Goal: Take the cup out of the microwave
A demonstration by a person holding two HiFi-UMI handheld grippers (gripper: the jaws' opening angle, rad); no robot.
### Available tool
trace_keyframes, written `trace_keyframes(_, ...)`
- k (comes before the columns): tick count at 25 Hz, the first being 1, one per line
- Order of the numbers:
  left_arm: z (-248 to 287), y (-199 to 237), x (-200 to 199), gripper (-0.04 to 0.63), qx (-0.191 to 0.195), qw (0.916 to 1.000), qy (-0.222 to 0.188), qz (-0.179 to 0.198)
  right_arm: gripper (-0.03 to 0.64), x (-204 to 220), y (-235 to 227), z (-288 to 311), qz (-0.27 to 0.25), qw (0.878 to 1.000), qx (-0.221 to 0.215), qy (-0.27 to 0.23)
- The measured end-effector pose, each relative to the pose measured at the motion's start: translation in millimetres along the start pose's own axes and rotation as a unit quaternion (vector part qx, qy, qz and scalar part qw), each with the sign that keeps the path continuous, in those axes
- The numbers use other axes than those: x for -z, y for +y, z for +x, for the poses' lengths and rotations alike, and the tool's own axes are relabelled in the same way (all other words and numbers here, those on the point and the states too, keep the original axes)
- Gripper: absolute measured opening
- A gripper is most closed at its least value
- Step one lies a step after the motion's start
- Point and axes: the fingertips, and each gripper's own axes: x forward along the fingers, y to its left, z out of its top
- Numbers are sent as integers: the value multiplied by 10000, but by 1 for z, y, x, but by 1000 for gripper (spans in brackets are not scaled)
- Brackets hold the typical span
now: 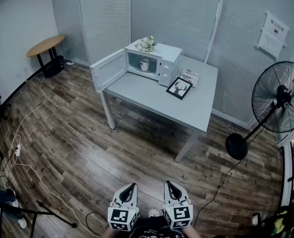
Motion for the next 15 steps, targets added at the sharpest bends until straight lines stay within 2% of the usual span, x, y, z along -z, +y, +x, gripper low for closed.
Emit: trace_keyframes(15,3,48,0,5,53,10000,12,41,3,-2,18,28,309,9988,299,-236)
